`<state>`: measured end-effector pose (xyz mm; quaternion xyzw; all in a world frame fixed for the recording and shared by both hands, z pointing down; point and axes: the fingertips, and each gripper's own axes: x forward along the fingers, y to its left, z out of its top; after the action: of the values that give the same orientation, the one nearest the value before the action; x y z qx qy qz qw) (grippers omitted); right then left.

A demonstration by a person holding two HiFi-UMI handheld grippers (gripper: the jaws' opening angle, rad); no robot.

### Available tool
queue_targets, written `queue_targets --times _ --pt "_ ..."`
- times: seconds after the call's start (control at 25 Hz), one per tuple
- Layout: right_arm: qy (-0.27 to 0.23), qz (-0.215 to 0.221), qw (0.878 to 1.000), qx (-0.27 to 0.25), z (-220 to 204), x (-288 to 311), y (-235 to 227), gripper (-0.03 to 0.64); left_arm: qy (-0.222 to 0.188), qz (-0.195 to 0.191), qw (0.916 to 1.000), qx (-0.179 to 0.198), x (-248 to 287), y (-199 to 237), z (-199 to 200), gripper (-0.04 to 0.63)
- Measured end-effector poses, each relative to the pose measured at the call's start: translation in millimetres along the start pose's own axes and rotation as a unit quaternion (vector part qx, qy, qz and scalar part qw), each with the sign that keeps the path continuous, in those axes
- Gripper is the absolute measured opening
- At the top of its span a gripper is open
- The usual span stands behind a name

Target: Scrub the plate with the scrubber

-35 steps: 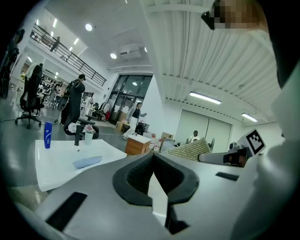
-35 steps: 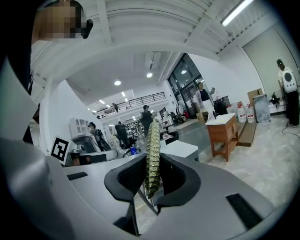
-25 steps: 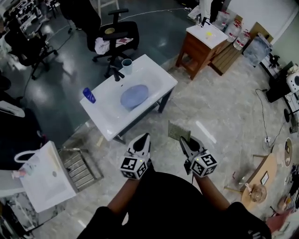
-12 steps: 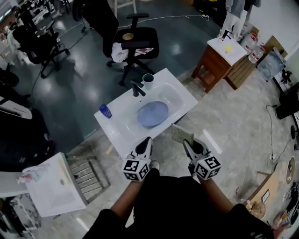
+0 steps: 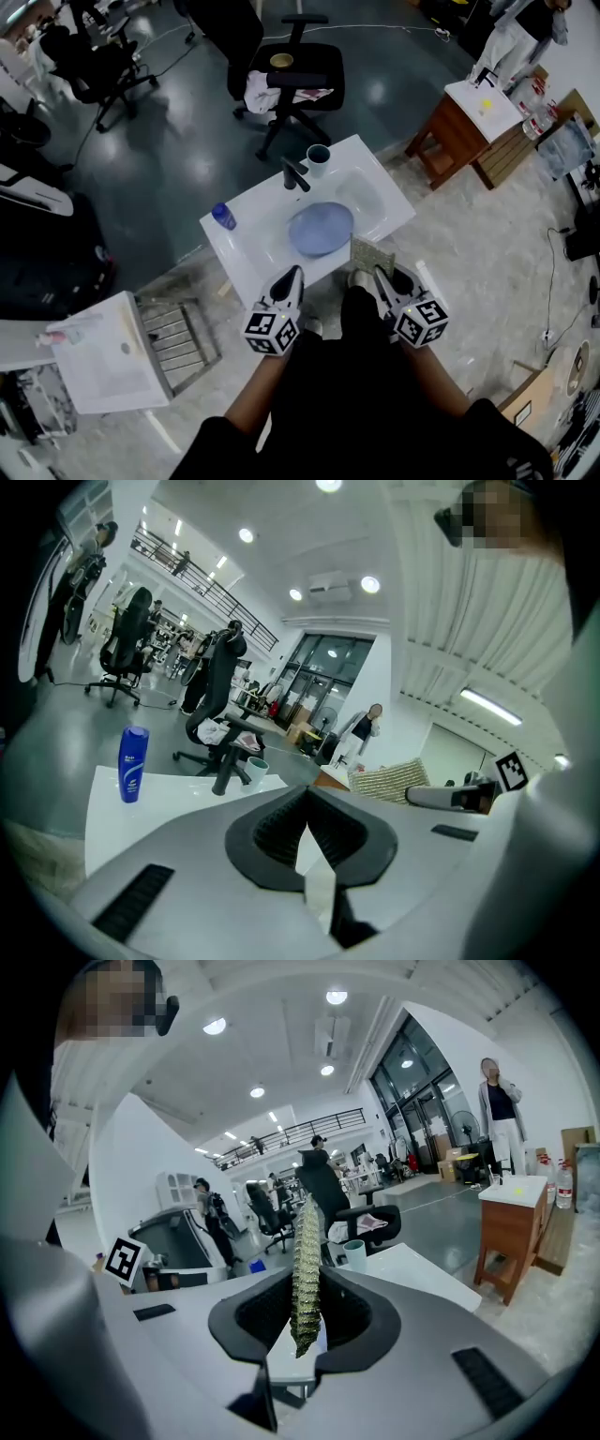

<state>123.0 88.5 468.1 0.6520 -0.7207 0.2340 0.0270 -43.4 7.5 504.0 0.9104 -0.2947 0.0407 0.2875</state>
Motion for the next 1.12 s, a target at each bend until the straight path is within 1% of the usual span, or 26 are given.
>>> queue_targets --times 0.12,0.2,0.32,0.4,0.48,0.52,0.6,0.68,0.76,0.88,1.0,1.12 --pt "0.009 0.023 1.0 0.002 4.3 20.5 -14.3 0.063 -0.003 0.022 0.9997 -0.008 11.0 8.8 -1.1 0.003" --pt "0.014 0.044 0.999 -0.001 10.0 38.7 -27.5 0.063 -0.013 0.039 0.9991 -0.01 22.0 15.4 -0.5 0.003" --pt "0.025 0.084 0.996 -0.012 22.4 73.2 -48.1 0.063 -0.023 0.078 0.9966 -0.014 42.5 33.9 -0.4 0.003" --pt "0.036 0.113 0.993 -0.022 33.2 92.7 -59.1 0.063 -0.029 0.106 0.9936 -0.028 54.9 43.1 5.1 0.003" --pt "0.046 0.139 0.989 -0.029 41.9 107.4 -70.5 0.063 -0.044 0.12 0.9912 -0.036 65.8 43.1 15.0 0.004" --pt "0.052 0.149 0.987 -0.03 44.6 115.1 -77.2 0.063 -0.053 0.127 0.9899 -0.033 71.2 43.1 20.6 0.004" --pt "0.062 0.168 0.984 -0.023 49.8 129.9 -90.3 0.063 -0.071 0.153 0.9854 -0.023 81.2 46.4 30.7 0.004" --pt "0.07 0.189 0.979 -0.018 54.9 140.6 -99.9 0.063 -0.076 0.18 0.9805 -0.022 90.6 49.9 34.0 0.005" --pt "0.076 0.207 0.975 -0.019 57.6 149.0 -106.3 0.063 -0.063 0.196 0.9782 -0.026 100.7 54.4 28.5 0.004" --pt "0.085 0.223 0.971 -0.013 57.8 159.6 -117.2 0.063 -0.03 0.216 0.975 -0.041 113.2 65.8 9.6 0.005" --pt "0.099 0.238 0.966 -0.007 53.4 168.3 -130.0 0.063 -0.013 0.243 0.9675 -0.069 120.3 78.0 -7.6 0.005" --pt "0.121 0.262 0.957 -0.01 45.6 174.6 -137.3 0.063 0.002 0.267 0.9597 -0.087 128.7 91.6 -23.1 0.005"
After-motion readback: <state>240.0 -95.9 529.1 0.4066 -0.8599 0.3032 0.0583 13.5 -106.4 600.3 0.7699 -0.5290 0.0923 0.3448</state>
